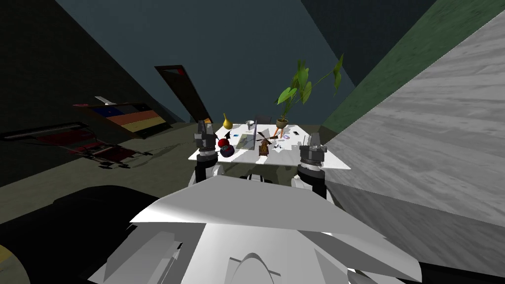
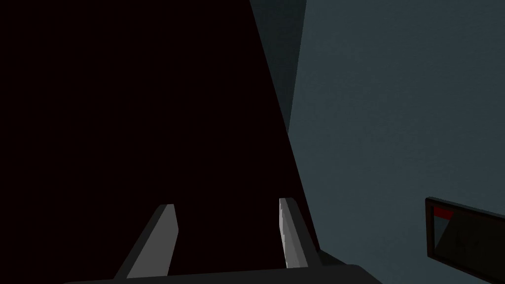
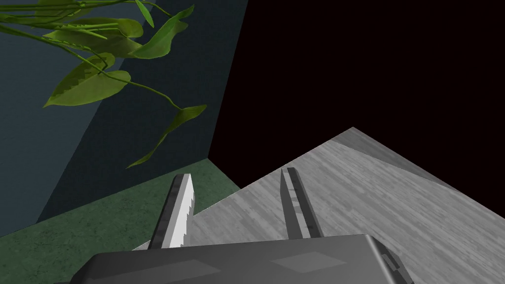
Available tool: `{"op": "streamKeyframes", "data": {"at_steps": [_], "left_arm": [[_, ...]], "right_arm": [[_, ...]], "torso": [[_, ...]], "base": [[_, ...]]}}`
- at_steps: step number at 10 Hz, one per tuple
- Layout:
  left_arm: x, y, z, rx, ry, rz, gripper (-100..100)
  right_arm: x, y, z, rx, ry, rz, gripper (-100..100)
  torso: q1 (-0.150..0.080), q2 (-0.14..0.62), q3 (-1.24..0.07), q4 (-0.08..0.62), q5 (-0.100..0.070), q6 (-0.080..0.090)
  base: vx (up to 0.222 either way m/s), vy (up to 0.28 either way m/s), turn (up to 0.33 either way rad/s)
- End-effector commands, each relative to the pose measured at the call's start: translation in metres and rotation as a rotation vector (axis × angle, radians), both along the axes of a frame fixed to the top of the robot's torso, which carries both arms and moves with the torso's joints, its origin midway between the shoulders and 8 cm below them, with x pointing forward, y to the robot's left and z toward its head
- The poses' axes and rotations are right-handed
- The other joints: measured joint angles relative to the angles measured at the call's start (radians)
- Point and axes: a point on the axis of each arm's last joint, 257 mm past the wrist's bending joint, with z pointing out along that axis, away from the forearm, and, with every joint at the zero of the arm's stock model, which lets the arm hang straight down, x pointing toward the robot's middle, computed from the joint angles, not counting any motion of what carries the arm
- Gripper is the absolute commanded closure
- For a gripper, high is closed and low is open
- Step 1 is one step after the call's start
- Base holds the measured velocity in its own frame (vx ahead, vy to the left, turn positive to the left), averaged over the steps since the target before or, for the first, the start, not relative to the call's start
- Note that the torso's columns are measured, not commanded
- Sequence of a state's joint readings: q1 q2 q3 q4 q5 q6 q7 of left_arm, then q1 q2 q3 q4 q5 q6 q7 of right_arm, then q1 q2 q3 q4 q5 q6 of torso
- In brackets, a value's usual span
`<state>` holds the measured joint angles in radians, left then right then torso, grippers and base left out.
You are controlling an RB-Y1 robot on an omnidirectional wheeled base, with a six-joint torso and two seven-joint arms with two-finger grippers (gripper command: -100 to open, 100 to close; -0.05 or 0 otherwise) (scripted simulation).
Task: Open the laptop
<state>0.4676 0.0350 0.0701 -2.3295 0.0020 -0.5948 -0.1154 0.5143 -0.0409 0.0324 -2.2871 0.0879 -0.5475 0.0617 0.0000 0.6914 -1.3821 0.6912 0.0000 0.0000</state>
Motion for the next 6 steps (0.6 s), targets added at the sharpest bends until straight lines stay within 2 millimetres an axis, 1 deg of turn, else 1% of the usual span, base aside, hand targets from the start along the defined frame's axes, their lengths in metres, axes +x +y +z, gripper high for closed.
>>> {"op": "streamKeyframes", "data": {"at_steps": [1, 2, 6], "left_arm": [[0.008, -0.007, -0.004, 0.043, 0.040, -0.031, -100], [0.012, -0.008, -0.006, 0.053, 0.058, -0.039, -100], [0.030, -0.008, -0.018, 0.072, 0.148, -0.057, -100]], "right_arm": [[0.000, 0.000, 0.000, 0.000, 0.000, 0.000, 0], [0.000, 0.000, 0.000, 0.000, 0.000, 0.000, 0], [0.000, 0.000, 0.000, 0.000, 0.001, 0.000, 0]], "torso": [[-0.001, 0.039, -0.066, 0.034, 0.000, 0.000], [-0.003, 0.050, -0.084, 0.045, -0.001, 0.000], [0.000, 0.045, -0.095, 0.046, 0.000, 0.000]], "base": [[-0.164, -0.066, -0.052], [-0.115, -0.074, -0.064], [-0.078, -0.091, -0.103]]}}
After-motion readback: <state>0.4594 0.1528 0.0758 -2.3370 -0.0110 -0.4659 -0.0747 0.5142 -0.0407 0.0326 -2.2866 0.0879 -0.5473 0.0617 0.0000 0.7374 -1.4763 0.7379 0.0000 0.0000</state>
